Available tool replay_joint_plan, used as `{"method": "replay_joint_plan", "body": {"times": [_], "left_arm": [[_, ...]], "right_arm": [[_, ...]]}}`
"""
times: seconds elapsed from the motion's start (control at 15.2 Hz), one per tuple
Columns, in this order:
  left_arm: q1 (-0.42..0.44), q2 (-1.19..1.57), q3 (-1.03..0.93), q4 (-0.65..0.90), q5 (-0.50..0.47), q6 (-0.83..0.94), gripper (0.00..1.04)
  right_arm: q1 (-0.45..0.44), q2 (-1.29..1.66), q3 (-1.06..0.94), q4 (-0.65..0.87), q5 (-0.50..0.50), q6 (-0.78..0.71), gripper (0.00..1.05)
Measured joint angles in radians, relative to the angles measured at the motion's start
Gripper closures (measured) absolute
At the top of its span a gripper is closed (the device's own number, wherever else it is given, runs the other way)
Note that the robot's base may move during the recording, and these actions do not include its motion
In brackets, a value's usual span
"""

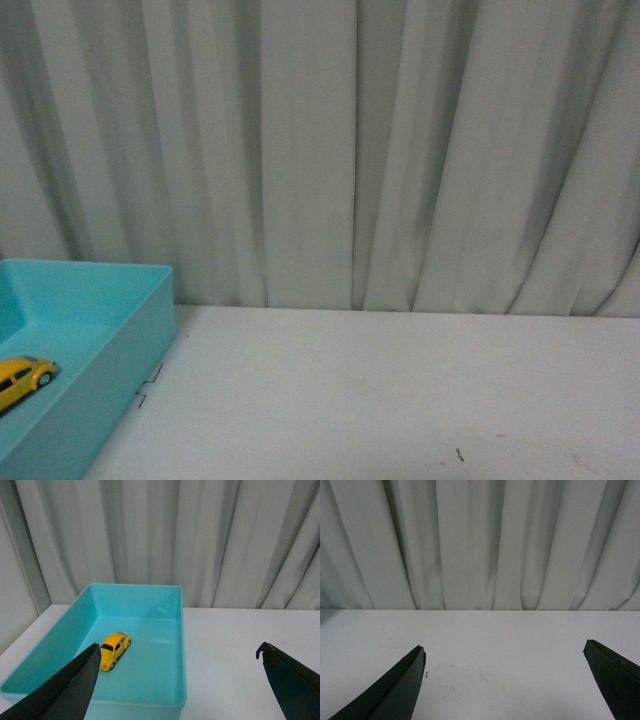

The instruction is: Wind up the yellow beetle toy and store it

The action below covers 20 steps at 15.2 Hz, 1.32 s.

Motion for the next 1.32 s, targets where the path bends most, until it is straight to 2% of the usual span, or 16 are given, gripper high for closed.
{"method": "replay_joint_plan", "body": {"times": [1.32], "left_arm": [[0.0,0.0,0.0,0.0,0.0,0.0,0.07]], "right_arm": [[0.0,-0.001,0.0,0.0,0.0,0.0,0.06]]}}
